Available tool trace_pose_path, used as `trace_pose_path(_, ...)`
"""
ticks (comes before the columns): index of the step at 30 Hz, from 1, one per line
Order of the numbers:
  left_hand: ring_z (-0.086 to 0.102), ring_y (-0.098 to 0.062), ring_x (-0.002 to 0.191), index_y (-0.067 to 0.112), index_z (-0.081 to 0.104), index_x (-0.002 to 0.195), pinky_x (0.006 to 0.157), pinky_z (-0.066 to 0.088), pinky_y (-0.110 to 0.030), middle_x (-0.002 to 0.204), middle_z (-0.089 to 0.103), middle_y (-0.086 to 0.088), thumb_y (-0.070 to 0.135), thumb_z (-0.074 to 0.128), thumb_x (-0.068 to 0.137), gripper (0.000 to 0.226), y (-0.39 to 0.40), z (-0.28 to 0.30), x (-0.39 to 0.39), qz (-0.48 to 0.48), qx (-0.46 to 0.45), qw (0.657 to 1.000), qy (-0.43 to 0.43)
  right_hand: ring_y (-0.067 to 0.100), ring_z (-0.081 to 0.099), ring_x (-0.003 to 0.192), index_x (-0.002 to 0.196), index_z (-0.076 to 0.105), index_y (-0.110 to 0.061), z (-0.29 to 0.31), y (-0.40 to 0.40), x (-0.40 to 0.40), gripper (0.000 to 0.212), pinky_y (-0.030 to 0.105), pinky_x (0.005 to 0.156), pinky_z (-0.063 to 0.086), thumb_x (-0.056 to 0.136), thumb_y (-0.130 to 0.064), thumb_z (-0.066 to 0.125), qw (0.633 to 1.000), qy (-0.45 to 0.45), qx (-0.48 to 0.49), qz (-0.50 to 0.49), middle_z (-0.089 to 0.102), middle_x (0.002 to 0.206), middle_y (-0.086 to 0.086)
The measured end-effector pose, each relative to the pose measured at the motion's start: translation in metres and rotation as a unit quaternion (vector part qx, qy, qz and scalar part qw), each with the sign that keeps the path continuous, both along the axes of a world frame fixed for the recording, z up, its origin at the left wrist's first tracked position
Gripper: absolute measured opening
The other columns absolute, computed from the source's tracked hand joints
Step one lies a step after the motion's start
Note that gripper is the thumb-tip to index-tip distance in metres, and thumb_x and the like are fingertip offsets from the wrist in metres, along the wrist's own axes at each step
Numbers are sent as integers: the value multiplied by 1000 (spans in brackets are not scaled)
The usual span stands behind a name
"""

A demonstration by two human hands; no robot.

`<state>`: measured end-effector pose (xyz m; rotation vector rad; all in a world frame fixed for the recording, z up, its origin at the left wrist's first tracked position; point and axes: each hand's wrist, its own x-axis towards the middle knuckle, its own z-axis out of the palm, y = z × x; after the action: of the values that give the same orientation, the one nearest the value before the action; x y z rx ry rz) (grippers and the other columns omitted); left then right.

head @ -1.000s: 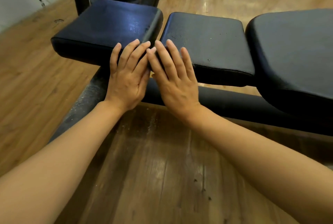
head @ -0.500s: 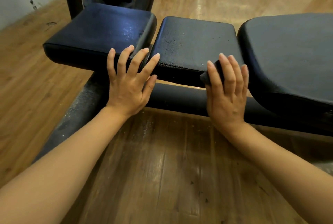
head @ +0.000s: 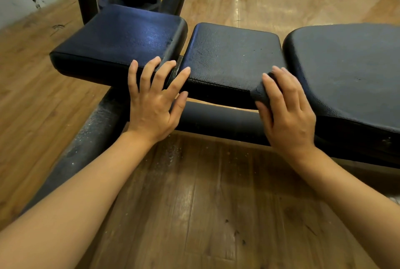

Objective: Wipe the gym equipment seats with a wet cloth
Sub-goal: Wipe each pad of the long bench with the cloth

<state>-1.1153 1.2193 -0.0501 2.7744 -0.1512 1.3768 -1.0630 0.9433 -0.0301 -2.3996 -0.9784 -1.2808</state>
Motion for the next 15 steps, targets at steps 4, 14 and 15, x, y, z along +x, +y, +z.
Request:
trace_pose_path(4,37,-33,135,21,49,139,116,14,-60,139,53,-14,36,41,103,40,-7,0,1,3,-16,1000,-1,41,47,133,133,59,1,0,15,-2,35,54,114,36,105,-19,51,999,12,27,-22,54,139,25)
trace_pose_path(14,43,-28,132,15,46,141,114,16,-54,140,53,-15,36,38,104,43,-11,3,-8,8,14,1000,26,37,49,133,143,53,-10,22,43,2,42,47,113,40,102,-17,58,984,20,-151,93,51,144,20)
trace_pose_path(15,44,-28,131,14,47,141,113,18,-54,140,53,-14,35,39,104,43,-12,5,-9,7,14,1000,23,38,47,134,144,51,-10,28,34,2,46,48,114,38,99,-13,61,980,32,-169,95,49,146,20)
